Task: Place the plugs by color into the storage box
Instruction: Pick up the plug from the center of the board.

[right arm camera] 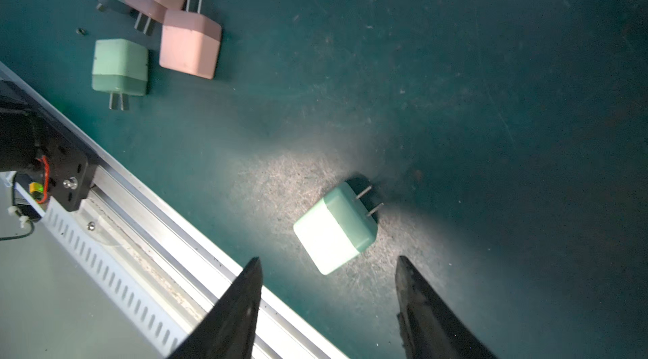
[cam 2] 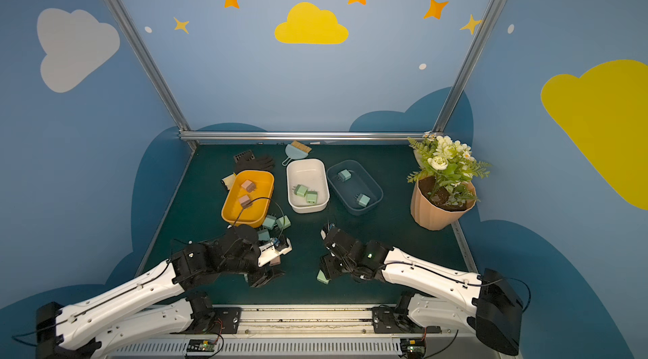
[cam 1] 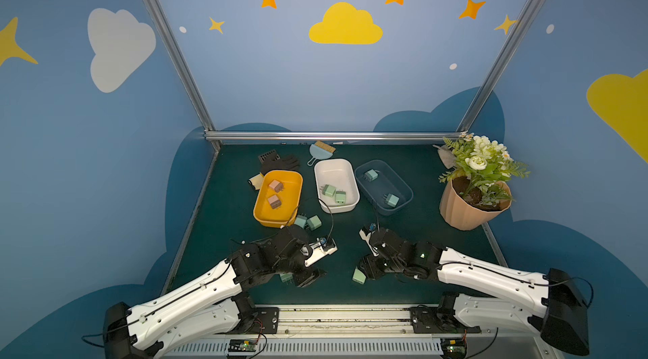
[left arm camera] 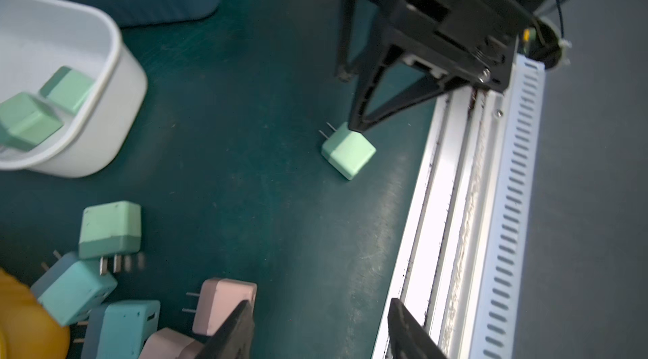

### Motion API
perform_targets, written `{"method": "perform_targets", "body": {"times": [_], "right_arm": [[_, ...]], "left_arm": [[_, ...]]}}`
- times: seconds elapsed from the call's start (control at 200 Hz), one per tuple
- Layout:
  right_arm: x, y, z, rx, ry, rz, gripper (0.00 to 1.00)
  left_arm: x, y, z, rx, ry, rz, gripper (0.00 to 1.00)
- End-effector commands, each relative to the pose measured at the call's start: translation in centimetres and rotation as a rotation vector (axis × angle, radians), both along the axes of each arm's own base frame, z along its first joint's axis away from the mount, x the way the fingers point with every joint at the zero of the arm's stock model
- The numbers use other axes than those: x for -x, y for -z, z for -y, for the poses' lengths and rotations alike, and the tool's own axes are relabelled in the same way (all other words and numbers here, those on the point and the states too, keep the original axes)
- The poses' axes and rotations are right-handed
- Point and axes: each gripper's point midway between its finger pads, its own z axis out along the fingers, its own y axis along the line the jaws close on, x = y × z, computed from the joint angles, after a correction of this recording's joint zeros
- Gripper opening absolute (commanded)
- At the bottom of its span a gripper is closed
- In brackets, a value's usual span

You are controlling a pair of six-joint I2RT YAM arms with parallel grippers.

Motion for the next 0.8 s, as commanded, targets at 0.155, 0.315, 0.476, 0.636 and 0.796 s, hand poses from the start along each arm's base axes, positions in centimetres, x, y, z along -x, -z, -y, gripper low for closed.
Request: {"method": "perform_targets", "body": {"times": [0.155, 0.315, 0.476, 0.636, 0.796], "right_arm": [[0.6, 2.0, 0.1, 0.074, 0.011, -0.077, 0.62], [1.1, 3.5, -0.3, 0.17, -0.038, -0.146, 0.61], [1.1, 4.3, -0.9, 0.234, -0.061, -0.18, 0.6], [1.1, 4.7, -1.6, 0.225, -0.072, -0.189, 0.6], [1.4, 5.2, -1.9, 0.234, -0.076, -0.213, 0.6]], "left_arm": [[2.6, 3.7, 0.6, -0.153, 0.253, 0.031, 0.63], [2.7, 5.0, 0.4, -0.165, 0.272, 0.04, 0.66], [2.3, 5.4, -0.3, -0.205, 0.267, 0.064, 0.67], [2.5, 5.5, -0.6, -0.209, 0.267, 0.066, 0.67], [2.4, 5.0, -0.6, -0.213, 0.253, 0.062, 0.68]]}}
